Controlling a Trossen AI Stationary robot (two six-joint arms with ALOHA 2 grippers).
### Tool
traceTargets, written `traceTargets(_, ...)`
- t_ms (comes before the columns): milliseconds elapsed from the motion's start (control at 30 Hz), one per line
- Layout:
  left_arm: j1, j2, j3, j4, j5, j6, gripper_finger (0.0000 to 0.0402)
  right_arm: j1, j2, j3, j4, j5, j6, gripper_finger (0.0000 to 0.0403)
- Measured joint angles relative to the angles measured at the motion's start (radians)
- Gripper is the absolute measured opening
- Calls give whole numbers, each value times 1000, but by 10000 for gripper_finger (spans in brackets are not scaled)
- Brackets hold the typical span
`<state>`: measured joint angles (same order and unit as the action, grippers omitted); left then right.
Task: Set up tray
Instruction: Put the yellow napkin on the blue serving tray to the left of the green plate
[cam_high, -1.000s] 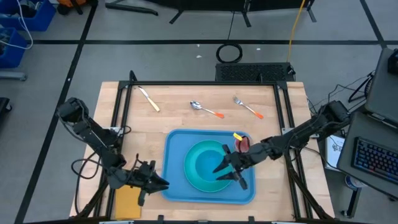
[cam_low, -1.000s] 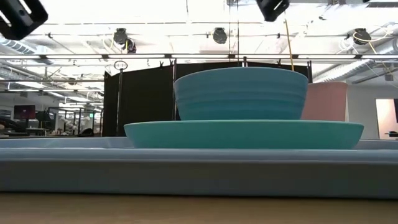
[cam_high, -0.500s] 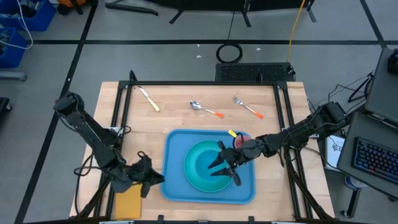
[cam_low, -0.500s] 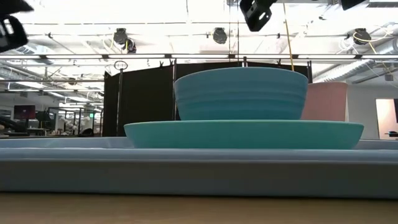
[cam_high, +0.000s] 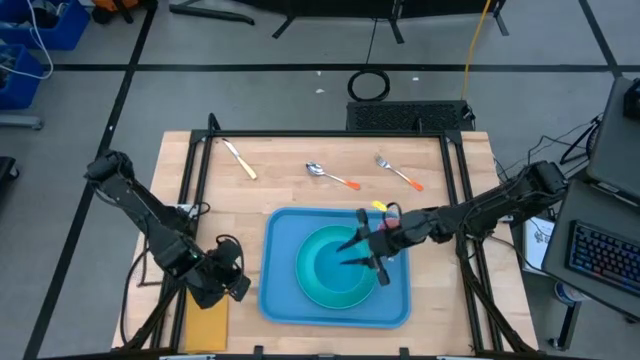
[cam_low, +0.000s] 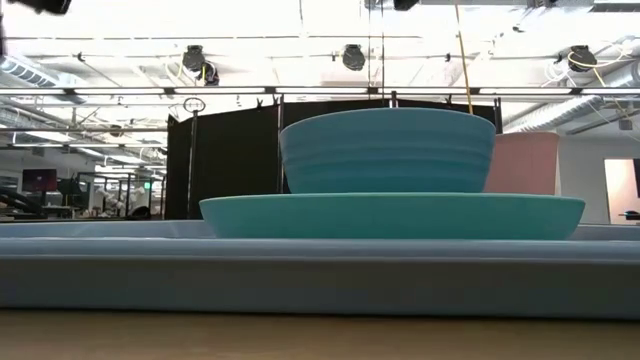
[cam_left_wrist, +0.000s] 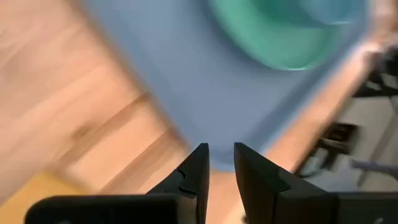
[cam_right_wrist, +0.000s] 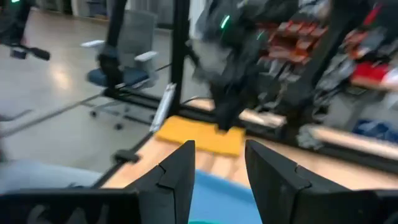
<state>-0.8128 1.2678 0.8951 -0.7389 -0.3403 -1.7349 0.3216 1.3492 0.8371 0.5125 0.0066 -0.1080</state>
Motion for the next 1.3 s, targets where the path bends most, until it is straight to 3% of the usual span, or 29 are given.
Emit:
traceTargets(200,8,98,-2,-51,178,-167,76,-22,-79,0,14,73,-83,130)
traceTargets(333,27,169,15,-61,268,-195,76,-36,-115,0,39,153,-147,130)
traceTargets(667,127,329,82,-240,467,-212,76,-83,-118,0,76,176,-277,130)
traceTargets(833,164,431,162,-344,535,-271,76,-100,-118,0,125,176,-297,130)
traceTargets(967,199,506,225,-346,490,-273,76,-107,-118,0,141,175,-331,130)
traceTargets(1100,224,597,275,-413,593,-265,76,-107,-118,0,142,175,-331,130)
traceTargets(1300,221,686,307,-440,643,-238,77,-106,-118,-1,131,173,-327,130)
